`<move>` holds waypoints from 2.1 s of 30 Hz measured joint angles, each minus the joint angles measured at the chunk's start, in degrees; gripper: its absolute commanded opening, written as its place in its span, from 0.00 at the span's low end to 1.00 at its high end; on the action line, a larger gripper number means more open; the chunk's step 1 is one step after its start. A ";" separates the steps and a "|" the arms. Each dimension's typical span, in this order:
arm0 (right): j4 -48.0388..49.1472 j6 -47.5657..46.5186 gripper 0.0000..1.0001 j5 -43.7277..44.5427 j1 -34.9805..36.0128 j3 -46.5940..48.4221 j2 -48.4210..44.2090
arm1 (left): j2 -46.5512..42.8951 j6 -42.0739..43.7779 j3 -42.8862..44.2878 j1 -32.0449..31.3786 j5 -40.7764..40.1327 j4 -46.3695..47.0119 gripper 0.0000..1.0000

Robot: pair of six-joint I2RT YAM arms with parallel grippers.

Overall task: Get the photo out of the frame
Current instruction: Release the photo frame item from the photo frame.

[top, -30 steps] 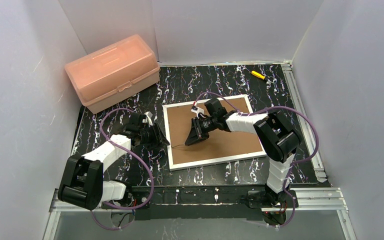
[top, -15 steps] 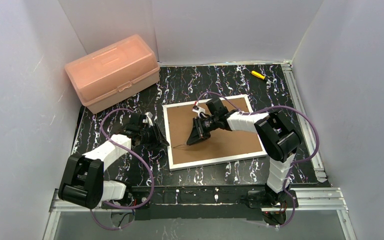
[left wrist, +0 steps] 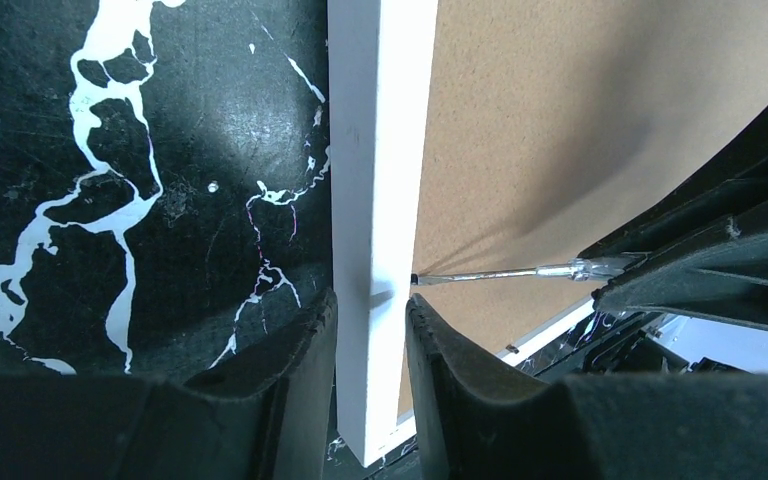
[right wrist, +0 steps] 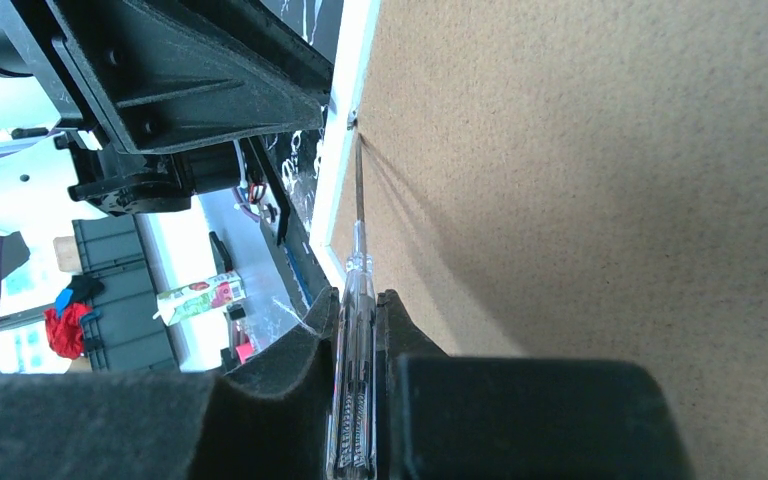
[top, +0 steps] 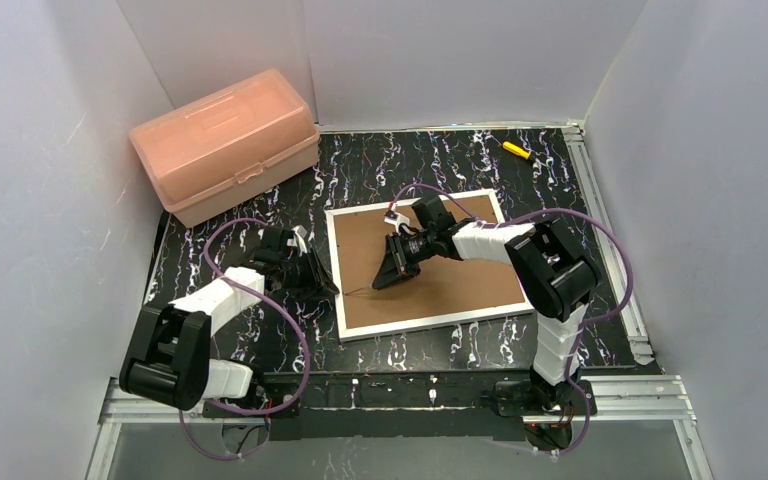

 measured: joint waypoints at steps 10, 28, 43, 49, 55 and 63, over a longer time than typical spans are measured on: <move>1.29 0.66 0.01 -0.79 -0.15 0.02 0.72 | 1.86 0.00 -0.07 0.00 0.52 1.27 0.24; 1.68 1.95 0.01 -1.14 0.07 0.74 1.57 | 2.75 -0.02 -0.26 0.04 2.43 2.75 0.16; -9.92 0.13 0.01 3.32 1.84 8.07 1.57 | 2.69 -0.28 -1.25 1.07 4.15 4.50 0.07; -15.19 -0.24 0.01 7.02 3.26 12.15 1.57 | 2.29 -0.66 -1.99 1.25 4.48 5.49 0.06; -19.41 -0.57 0.01 11.32 5.03 16.61 1.90 | 2.03 -0.83 -2.58 1.29 4.66 6.36 0.05; -22.82 -1.20 0.01 18.01 7.32 24.00 4.31 | 1.77 -1.16 -3.02 1.46 4.83 6.93 0.04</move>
